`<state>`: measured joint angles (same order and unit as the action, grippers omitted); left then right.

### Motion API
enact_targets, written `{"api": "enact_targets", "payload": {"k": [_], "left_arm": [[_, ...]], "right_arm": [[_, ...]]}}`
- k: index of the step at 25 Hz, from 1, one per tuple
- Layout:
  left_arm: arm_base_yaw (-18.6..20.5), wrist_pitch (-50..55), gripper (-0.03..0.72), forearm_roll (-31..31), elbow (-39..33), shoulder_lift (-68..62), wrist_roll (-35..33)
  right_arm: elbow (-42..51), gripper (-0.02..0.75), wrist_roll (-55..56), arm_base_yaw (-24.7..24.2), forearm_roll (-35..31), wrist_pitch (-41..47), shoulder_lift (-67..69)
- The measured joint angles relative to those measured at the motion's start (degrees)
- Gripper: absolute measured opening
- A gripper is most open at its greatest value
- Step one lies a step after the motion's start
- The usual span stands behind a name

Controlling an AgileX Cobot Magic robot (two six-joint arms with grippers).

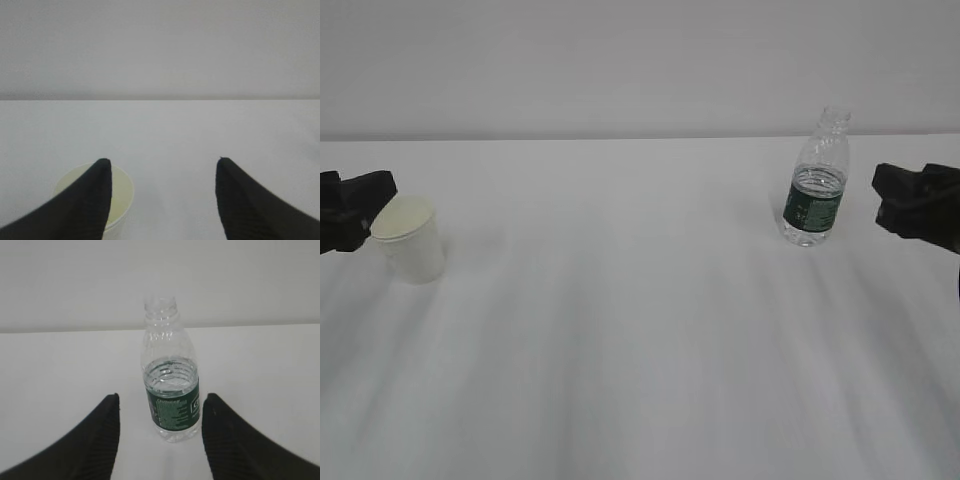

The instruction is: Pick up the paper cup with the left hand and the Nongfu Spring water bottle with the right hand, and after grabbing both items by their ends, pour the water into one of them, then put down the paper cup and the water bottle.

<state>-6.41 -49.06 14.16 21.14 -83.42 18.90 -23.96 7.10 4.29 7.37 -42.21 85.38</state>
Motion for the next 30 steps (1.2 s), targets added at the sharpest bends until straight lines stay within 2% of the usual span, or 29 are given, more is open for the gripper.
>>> {"api": "enact_targets", "payload": {"k": [7, 14, 18, 24, 30], "left_arm": [[0.00, -1.69, 0.470, 2.43, 0.00, -0.93, 0.00], [0.00, -7.20, 0.470, 2.42, 0.00, -6.99, -0.60], [0.00, -9.23, 0.470, 2.11, 0.00, -8.78, -2.90], [0.00, -8.18, 0.470, -3.27, 0.00, -8.91, -6.84], [0.00, -7.14, 0.471, -5.14, 0.00, -9.76, -8.20]], "right_arm": [[3.05, 0.401, 1.10, 0.02, 0.13, -12.40, 7.63], [3.05, 0.401, 1.45, 0.02, 0.13, -20.95, 15.25], [3.05, 0.401, 0.06, 0.02, 0.13, -22.50, 17.37], [3.05, 0.401, -2.93, 0.02, 0.13, -22.95, 20.49], [3.05, 0.411, -4.54, 0.02, -0.22, -23.09, 23.52]]}}
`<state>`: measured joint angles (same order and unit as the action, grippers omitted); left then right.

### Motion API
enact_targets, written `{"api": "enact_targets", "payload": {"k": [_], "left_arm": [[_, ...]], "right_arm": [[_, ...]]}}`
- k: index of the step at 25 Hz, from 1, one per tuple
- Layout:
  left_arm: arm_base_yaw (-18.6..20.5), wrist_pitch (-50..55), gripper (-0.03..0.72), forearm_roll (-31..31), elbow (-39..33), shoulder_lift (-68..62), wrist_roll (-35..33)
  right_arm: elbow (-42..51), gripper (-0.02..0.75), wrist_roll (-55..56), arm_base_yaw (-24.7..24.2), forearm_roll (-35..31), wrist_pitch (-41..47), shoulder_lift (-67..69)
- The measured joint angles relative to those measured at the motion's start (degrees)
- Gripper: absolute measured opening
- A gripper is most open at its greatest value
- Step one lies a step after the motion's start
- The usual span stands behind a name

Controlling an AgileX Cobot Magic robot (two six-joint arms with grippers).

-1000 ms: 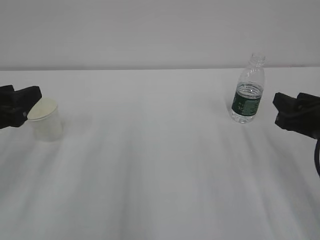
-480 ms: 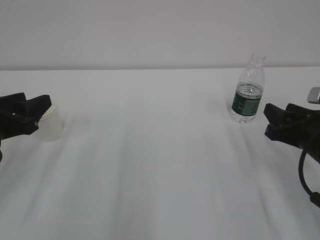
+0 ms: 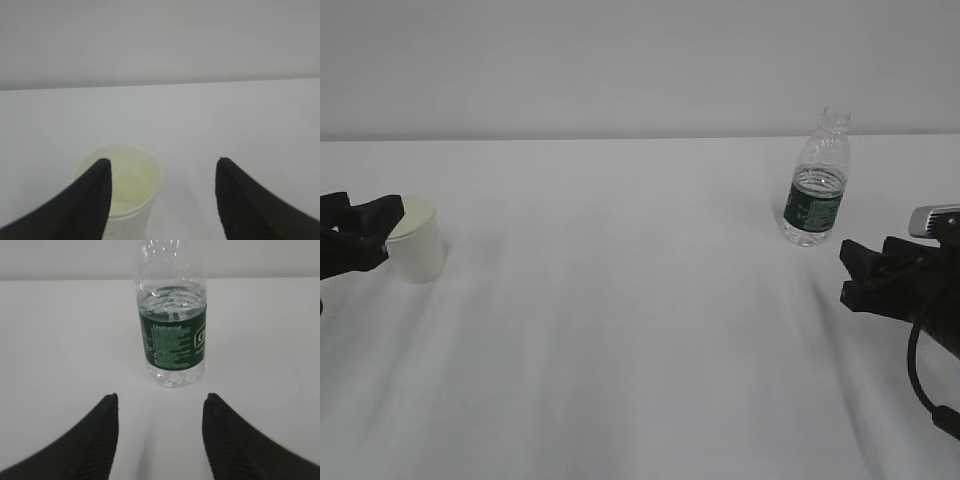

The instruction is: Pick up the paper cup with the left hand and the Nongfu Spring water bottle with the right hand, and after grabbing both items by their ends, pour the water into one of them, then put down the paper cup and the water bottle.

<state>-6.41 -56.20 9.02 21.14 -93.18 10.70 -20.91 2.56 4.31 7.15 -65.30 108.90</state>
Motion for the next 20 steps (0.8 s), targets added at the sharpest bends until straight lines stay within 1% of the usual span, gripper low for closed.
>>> {"api": "enact_targets", "payload": {"k": [3, 6, 10, 16, 20], "left_arm": [[0.00, -1.16, 0.474, -0.08, -0.30, -1.92, -0.08], [0.00, -7.15, 0.474, -1.13, -1.76, -5.00, -0.08], [0.00, -8.78, 0.475, -3.29, -3.68, -9.76, -0.35], [0.00, -9.11, 0.474, -2.38, -3.87, -11.87, -1.47], [0.00, -9.32, 0.474, -2.09, -3.87, -13.05, -1.84]], "right_arm": [[0.00, 0.455, -0.35, 0.00, -0.25, 0.00, 0.65], [0.00, 0.501, -0.57, 0.00, -1.61, -0.07, 0.75], [-0.60, 0.515, -0.68, 0.00, -2.64, -0.07, 0.75], [-3.76, 0.519, -1.74, 0.00, -2.77, -0.30, 2.09], [-6.29, 0.559, -1.87, 0.00, -2.77, -0.30, 5.64]]}}
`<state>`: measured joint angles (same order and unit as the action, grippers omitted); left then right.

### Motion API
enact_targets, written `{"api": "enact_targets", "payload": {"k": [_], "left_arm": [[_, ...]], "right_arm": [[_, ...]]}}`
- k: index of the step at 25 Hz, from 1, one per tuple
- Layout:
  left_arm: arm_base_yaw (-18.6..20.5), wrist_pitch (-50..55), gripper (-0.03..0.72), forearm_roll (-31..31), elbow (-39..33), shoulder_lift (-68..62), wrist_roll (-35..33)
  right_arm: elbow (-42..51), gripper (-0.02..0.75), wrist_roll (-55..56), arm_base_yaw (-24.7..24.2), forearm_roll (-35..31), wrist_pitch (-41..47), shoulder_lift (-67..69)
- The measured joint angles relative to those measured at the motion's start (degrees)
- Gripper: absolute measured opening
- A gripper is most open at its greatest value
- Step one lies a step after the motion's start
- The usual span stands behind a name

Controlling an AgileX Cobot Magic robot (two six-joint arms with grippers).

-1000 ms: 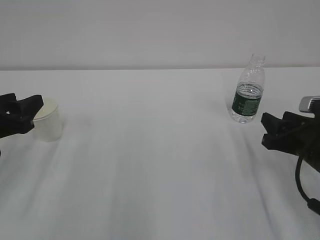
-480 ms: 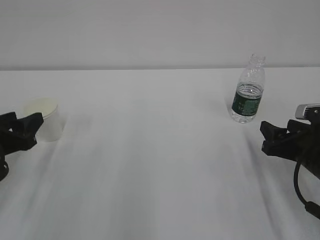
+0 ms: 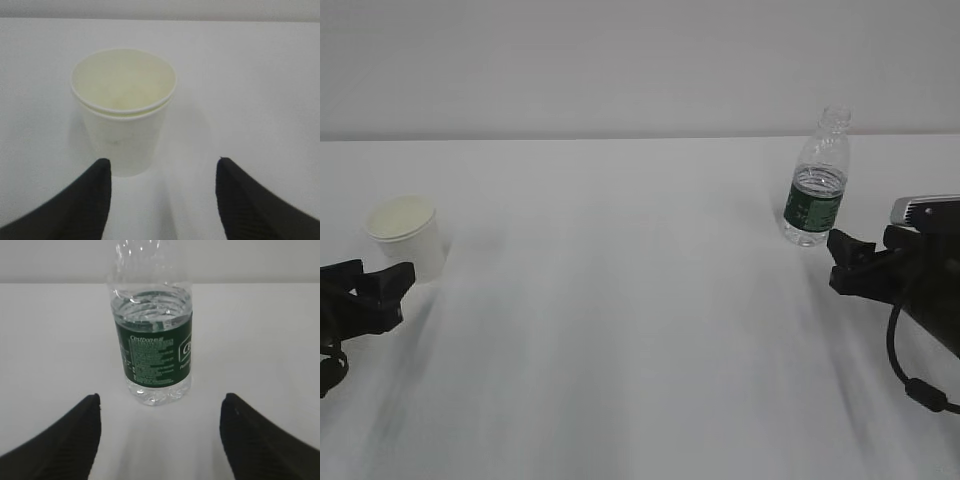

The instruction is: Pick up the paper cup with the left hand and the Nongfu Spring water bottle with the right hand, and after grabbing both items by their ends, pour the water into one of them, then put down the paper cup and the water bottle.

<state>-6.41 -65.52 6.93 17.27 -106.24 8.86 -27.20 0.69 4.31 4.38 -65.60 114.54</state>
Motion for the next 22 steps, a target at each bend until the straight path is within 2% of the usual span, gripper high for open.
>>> {"api": "enact_targets", "payload": {"k": [5, 22], "left_arm": [[0.00, 0.00, 0.473, 0.39, 0.00, -0.50, -0.13], [0.00, -0.05, 0.463, 0.54, 0.00, -0.50, -0.15]], "right_arm": [[-1.86, 0.587, 0.00, 0.00, 0.00, 0.00, 1.57], [-5.50, 0.588, 0.44, 0.00, 0.00, -0.07, 5.34]]}}
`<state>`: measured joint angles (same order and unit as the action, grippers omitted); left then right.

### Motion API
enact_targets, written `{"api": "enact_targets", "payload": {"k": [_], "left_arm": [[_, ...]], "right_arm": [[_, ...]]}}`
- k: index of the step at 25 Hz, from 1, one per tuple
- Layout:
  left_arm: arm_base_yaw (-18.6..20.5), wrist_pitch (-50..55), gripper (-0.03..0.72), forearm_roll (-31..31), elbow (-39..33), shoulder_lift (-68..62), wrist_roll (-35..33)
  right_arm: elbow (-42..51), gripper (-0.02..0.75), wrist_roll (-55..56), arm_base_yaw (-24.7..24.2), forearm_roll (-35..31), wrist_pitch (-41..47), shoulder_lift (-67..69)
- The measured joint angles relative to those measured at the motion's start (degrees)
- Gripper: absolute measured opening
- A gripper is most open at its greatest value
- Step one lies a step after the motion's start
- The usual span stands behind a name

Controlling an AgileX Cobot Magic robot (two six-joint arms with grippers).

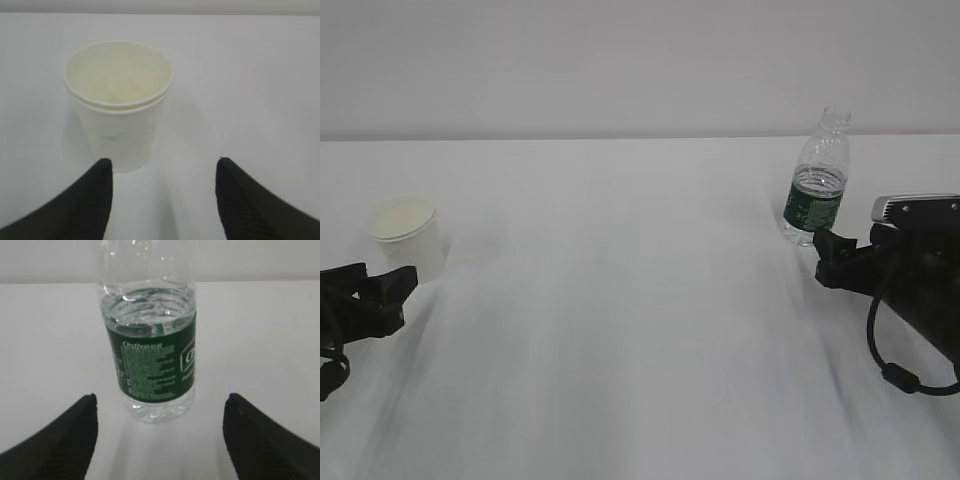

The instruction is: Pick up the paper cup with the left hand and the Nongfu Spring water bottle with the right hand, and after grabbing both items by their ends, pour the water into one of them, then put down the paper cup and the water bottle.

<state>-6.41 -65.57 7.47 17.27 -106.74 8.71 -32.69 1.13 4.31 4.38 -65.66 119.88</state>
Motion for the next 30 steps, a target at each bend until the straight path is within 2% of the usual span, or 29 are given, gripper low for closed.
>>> {"api": "enact_targets", "payload": {"k": [30], "left_arm": [[0.00, 0.00, 0.461, 0.00, 0.00, 0.00, -2.12]], "right_arm": [[-12.48, 0.588, 5.40, 0.00, 0.26, 0.00, 8.81]]}}
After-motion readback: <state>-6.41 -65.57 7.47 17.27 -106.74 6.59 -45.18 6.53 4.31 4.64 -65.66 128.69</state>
